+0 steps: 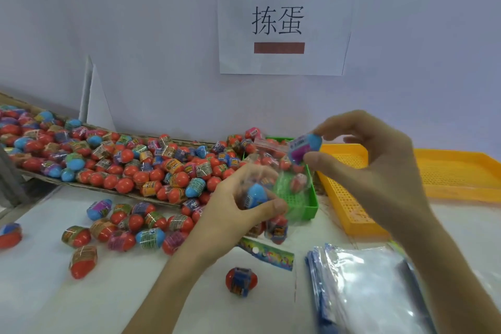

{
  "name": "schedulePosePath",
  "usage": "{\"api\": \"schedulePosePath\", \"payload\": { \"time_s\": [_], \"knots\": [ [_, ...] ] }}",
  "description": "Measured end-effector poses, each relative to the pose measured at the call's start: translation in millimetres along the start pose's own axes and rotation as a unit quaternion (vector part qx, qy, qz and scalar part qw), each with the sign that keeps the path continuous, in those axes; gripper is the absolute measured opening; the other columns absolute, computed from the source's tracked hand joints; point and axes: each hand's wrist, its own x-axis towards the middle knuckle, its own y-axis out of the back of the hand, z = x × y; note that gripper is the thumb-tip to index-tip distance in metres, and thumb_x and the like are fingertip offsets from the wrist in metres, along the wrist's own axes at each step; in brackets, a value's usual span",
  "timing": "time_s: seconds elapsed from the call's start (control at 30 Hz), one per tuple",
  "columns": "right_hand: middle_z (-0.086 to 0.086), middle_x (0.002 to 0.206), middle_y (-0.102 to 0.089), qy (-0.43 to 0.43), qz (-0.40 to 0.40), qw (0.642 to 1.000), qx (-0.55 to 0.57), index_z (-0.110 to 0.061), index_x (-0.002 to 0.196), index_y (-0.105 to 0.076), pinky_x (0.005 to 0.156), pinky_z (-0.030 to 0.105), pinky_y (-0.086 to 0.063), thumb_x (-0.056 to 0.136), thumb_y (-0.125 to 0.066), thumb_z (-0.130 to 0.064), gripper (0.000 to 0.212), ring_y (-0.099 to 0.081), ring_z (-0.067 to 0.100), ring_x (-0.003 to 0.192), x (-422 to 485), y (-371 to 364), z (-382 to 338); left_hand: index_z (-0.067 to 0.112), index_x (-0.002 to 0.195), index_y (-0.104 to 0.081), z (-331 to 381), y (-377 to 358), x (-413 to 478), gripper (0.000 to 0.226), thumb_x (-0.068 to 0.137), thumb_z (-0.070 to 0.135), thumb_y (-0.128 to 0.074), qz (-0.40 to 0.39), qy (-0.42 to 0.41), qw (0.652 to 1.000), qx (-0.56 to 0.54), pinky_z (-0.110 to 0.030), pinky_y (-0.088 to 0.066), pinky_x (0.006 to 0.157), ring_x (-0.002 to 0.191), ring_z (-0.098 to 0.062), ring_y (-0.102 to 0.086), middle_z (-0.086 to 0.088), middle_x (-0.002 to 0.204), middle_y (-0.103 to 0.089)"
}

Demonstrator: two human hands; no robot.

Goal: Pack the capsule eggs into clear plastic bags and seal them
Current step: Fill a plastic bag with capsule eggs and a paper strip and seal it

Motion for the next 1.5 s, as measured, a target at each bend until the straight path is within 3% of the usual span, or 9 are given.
{"api": "schedulePosePath", "payload": {
  "time_s": [0.2,0.37,0.6,0.77,0.93,1.07,1.23,1.37,1.5],
  "knots": [
    [-0.023,0.092,-0.067,0.014,-0.036,0.996,-0.087,-0.036,0.094,-0.067,0.083,0.004,-0.037,0.076,-0.085,-0.033,0.025,-0.061,0.006,0.099,-7.7,-2.8,7.8,0.039,0.111,-0.064,-1.5,-1.3,0.9,0.037,0.079,0.033,-0.079,-0.009,-0.018,1.000,0.012,-0.024,-0.059,0.078,0.097,-0.016,-0.074,0.001,0.103,-0.076],
    [-0.013,0.098,-0.069,-0.003,-0.067,0.993,-0.096,-0.034,0.093,-0.065,0.081,0.016,-0.043,0.076,-0.085,-0.029,0.027,-0.061,0.008,0.101,-10.4,-6.5,8.4,0.043,0.109,-0.065,0.0,-5.6,0.4,0.034,0.079,0.033,-0.076,-0.035,-0.042,0.998,0.025,-0.014,-0.055,0.078,0.103,-0.003,-0.070,0.016,0.110,-0.074],
    [-0.024,0.130,-0.057,-0.016,-0.165,0.980,-0.112,-0.041,0.093,-0.072,0.105,0.029,-0.037,0.094,-0.066,-0.040,0.006,-0.042,-0.002,0.129,-13.0,-10.0,12.8,0.044,0.112,-0.067,-1.7,-4.7,1.7,0.033,0.083,0.034,-0.077,-0.015,-0.046,0.998,0.034,-0.016,-0.056,0.077,0.104,-0.002,-0.069,0.017,0.111,-0.073],
    [-0.029,0.127,-0.051,-0.107,-0.119,0.987,-0.032,-0.045,0.130,-0.046,0.086,0.017,-0.054,0.073,-0.077,-0.062,0.067,-0.054,-0.010,0.116,-14.8,-15.8,16.0,0.039,0.116,-0.068,-3.9,-3.1,1.9,0.033,0.084,0.035,-0.075,0.016,-0.050,0.998,0.023,-0.015,-0.055,0.081,0.108,-0.004,-0.068,0.015,0.114,-0.073],
    [-0.007,0.086,-0.074,-0.172,-0.081,0.976,0.102,-0.023,0.085,-0.070,0.066,0.021,-0.055,0.080,-0.082,-0.022,0.013,-0.072,0.010,0.076,-16.1,-23.2,22.4,0.040,0.109,-0.072,-4.2,-5.0,2.5,0.024,0.086,0.035,-0.069,0.045,-0.036,0.998,-0.021,-0.026,-0.057,0.089,0.114,-0.010,-0.066,0.009,0.115,-0.073],
    [-0.001,0.086,-0.074,-0.163,-0.053,0.976,0.133,-0.019,0.083,-0.068,0.065,0.021,-0.055,0.084,-0.079,-0.013,0.013,-0.072,0.014,0.076,-20.1,-26.5,20.3,0.038,0.099,-0.076,-2.8,-6.6,2.3,0.017,0.083,0.034,-0.074,0.059,-0.006,0.996,-0.061,-0.030,-0.057,0.089,0.109,-0.010,-0.069,0.007,0.111,-0.075],
    [-0.013,0.100,-0.070,-0.210,-0.084,0.966,0.121,-0.032,0.106,-0.065,0.071,0.022,-0.059,0.079,-0.079,-0.036,0.030,-0.069,0.005,0.090,-29.3,-38.0,16.3,0.031,0.092,-0.077,-2.5,-5.8,1.7,0.019,0.073,0.034,-0.075,0.095,-0.001,0.993,-0.072,-0.033,-0.058,0.084,0.102,-0.019,-0.071,0.001,0.101,-0.076],
    [-0.008,0.094,-0.073,-0.205,-0.074,0.972,0.086,-0.028,0.097,-0.069,0.074,0.031,-0.062,0.086,-0.077,-0.024,0.014,-0.071,0.012,0.089,-32.5,-44.0,15.4,0.026,0.093,-0.076,-3.2,-6.6,1.7,0.027,0.075,0.046,-0.076,0.107,0.008,0.992,-0.070,-0.036,-0.060,0.077,0.099,-0.023,-0.071,0.000,0.100,-0.074],
    [-0.007,0.088,-0.071,-0.219,-0.090,0.966,0.100,-0.032,0.079,-0.064,0.063,0.025,-0.059,0.084,-0.076,-0.010,0.025,-0.071,0.015,0.086,-32.4,-42.5,18.9,0.023,0.096,-0.077,-2.6,-10.3,1.3,0.028,0.089,0.045,-0.062,0.128,0.002,0.990,-0.066,-0.029,-0.058,0.070,0.094,-0.019,-0.071,-0.002,0.097,-0.076]
  ]
}}
